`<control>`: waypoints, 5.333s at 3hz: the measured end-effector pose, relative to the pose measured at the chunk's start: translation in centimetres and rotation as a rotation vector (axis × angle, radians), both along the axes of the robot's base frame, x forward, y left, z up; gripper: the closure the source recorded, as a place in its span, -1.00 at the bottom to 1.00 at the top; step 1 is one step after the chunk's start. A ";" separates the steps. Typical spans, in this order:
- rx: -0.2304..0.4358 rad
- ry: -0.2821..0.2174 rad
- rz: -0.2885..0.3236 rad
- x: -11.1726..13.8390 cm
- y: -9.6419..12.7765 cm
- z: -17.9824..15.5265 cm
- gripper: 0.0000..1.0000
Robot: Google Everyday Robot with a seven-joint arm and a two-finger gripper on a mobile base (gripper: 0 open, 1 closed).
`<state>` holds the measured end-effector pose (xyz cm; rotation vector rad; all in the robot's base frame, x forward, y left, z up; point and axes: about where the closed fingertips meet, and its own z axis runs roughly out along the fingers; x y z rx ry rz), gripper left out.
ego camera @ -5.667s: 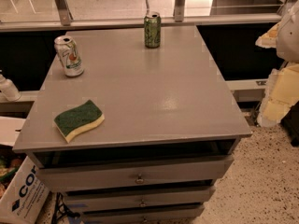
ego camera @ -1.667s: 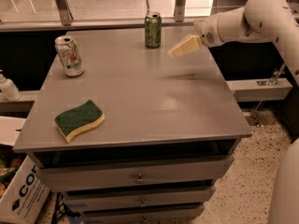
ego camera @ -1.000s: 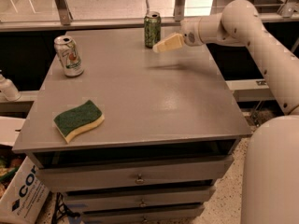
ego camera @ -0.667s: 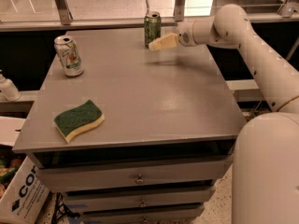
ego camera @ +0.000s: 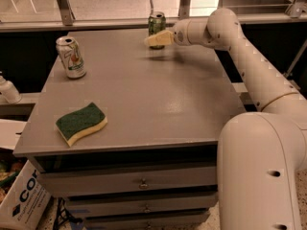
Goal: Move green can near sponge
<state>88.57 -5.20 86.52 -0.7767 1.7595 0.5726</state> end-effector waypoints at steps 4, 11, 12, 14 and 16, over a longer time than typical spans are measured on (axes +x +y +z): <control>0.048 0.014 0.006 0.5 -0.9 0.3 0.30; -0.046 0.023 0.598 -32.2 8.1 4.2 1.00; -0.035 0.021 0.645 -33.2 9.4 3.1 1.00; -0.015 0.014 0.755 -35.0 11.3 0.0 1.00; 0.005 0.049 0.831 -36.7 13.0 -2.2 1.00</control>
Offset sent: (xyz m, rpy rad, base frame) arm 0.0316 0.0321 -0.0001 0.0519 -0.0025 0.0433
